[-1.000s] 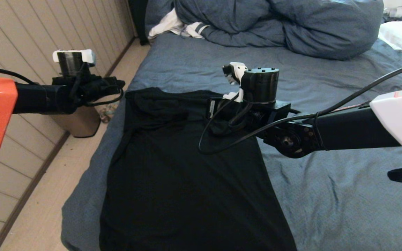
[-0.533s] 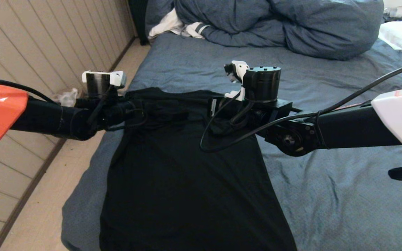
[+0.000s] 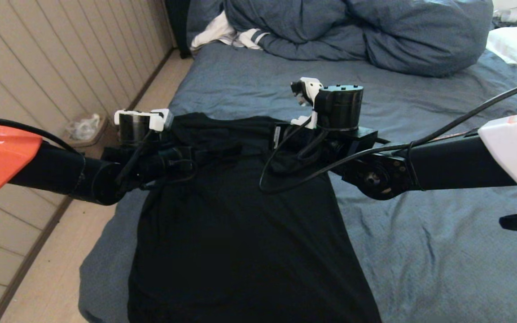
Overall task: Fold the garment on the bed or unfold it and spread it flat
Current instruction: Fold the black T-shirt
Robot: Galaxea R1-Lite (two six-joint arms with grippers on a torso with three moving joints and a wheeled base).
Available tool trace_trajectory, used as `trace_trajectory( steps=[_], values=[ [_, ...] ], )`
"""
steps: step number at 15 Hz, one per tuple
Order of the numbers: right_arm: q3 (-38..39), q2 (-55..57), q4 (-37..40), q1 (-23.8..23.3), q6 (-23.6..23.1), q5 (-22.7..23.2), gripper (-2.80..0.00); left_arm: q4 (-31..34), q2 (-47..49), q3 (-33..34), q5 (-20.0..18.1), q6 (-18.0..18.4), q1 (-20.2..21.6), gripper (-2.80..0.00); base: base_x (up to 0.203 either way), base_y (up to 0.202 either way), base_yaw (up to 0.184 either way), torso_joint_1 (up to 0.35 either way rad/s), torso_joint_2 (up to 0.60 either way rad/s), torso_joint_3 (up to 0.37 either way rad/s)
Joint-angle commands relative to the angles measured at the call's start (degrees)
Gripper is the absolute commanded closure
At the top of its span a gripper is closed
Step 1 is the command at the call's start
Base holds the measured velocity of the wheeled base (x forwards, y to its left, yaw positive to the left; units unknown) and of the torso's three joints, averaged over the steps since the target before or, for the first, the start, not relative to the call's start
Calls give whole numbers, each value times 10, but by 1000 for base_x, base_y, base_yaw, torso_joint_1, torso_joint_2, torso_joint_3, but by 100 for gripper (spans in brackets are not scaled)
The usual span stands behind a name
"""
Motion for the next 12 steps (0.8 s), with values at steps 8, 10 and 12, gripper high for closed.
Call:
trace_trajectory(
  steps=[8,10,12],
  values=[
    [1,6,-2,1,0,0,0,-48,-2,48,1,-1,2,-280,0,0,0,0,0,0],
    [1,6,-2,1,0,0,0,-49,4,42,2,0,4,-280,0,0,0,0,0,0],
    [1,6,-2,1,0,0,0,-49,20,27,1,0,13,-280,0,0,0,0,0,0]
  ],
)
